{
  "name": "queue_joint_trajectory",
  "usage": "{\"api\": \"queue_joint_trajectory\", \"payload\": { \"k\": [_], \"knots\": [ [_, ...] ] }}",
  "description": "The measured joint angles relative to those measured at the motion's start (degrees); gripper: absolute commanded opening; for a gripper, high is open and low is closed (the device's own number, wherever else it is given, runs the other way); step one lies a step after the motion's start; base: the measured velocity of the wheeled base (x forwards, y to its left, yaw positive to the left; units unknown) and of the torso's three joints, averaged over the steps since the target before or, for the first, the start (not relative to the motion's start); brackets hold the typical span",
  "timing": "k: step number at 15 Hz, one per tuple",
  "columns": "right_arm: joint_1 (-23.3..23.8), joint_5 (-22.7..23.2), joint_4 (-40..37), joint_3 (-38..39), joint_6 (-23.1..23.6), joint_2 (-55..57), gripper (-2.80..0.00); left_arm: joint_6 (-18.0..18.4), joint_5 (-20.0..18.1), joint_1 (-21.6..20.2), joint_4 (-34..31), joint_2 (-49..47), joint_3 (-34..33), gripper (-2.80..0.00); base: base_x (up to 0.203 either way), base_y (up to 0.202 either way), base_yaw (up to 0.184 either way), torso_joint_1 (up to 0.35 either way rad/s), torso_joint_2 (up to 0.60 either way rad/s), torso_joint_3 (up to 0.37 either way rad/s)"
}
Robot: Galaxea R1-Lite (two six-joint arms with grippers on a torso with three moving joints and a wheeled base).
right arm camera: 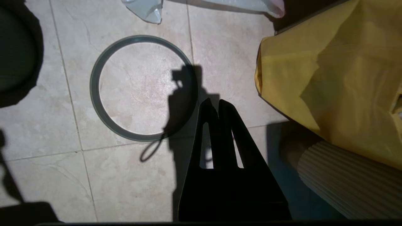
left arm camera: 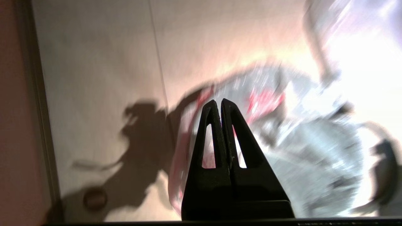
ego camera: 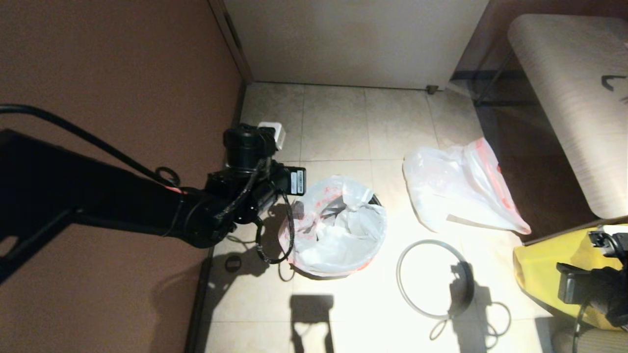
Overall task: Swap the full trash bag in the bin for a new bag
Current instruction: Place the trash can ring on the trash can
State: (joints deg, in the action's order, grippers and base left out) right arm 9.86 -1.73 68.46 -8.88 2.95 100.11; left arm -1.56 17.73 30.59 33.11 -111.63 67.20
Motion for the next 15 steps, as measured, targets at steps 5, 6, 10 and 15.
{"api": "queue_joint_trajectory", "payload": {
  "k": [5,6,10,15],
  "knots": [
    [-0.9,-1.6,-2.6,-20.4,0.9,21.8,-2.80,0.2,-1.9,1.0,-0.9,3.4,-0.6,-2.80,0.000,0.000,0.000,0.000,0.00,0.000],
    [-1.0,-1.6,-4.6,-26.1,1.4,26.0,-2.80,0.2,0.1,1.7,-2.9,2.7,0.6,-2.80,0.000,0.000,0.000,0.000,0.00,0.000],
    [-2.8,-1.5,-12.3,-45.9,2.6,41.5,-2.80,0.3,2.8,2.5,-5.3,-1.0,4.2,-2.80,0.000,0.000,0.000,0.000,0.00,0.000],
    [-5.4,-3.1,-19.1,-65.0,3.2,56.4,0.00,-1.0,2.5,3.9,-1.0,-4.1,4.6,-2.80,0.000,0.000,0.000,0.000,0.00,0.000]
  ]
}}
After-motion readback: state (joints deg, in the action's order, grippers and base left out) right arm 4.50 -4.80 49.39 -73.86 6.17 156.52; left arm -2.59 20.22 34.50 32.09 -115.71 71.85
